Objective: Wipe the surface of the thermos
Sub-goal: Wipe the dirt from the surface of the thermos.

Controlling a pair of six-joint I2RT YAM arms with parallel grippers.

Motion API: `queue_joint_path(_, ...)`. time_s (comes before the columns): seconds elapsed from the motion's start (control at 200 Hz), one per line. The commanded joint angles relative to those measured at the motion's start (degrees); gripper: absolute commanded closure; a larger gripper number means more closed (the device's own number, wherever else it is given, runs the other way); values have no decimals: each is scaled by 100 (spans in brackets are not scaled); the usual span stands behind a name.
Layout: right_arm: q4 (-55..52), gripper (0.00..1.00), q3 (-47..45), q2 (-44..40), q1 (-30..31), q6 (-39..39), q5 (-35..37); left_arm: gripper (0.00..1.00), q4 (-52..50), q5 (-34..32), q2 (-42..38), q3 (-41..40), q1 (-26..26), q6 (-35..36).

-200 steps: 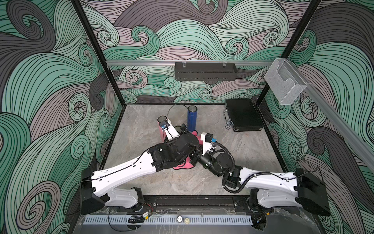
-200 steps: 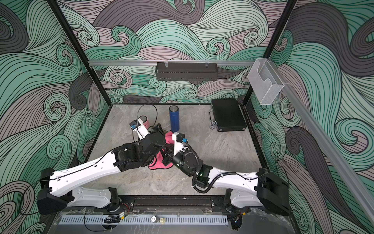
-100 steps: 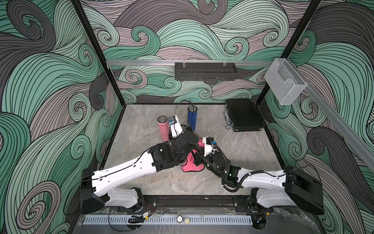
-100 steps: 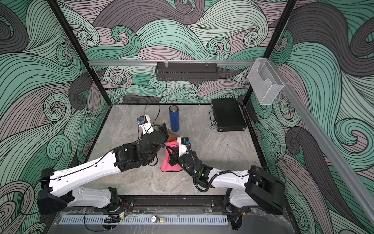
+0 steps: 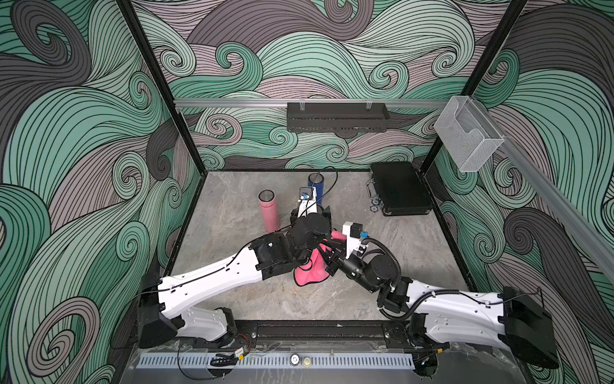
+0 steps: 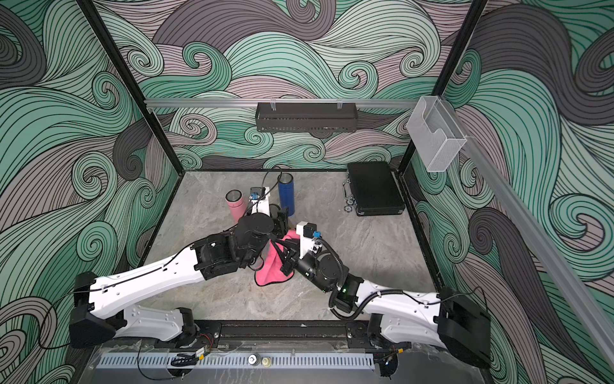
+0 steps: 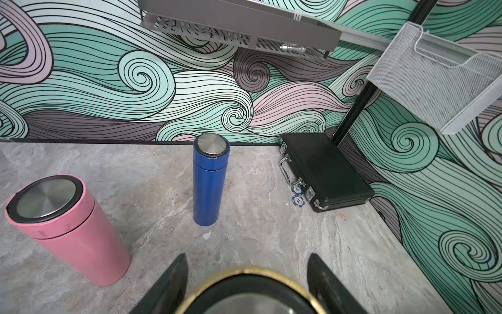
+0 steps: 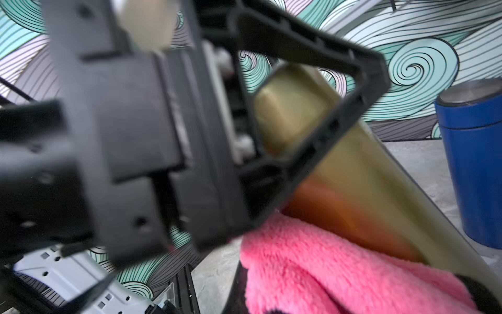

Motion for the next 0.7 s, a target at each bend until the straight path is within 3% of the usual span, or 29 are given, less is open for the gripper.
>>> queue_joint_path(0.0, 206, 100, -228, 177, -99, 100, 250, 100, 358, 192, -71, 297, -41, 388)
queue_joint_path(0.155, 146, 100, -494, -53, -102, 138, 476, 100, 266, 247, -122, 321, -24, 797)
queue_joint_path(0.39, -847, 100, -647, -1534, -136, 116, 841, 100, 525, 921, -408, -96, 130, 1469)
queue_joint_path(0.52, -1357, 100, -478, -1996, -284, 31, 874, 100, 788, 1721, -473, -357, 183, 1866)
queue_joint_path(0.695, -1223, 100, -570, -1694, -600, 411, 756, 100, 1111, 3223, -515, -620, 189, 2376)
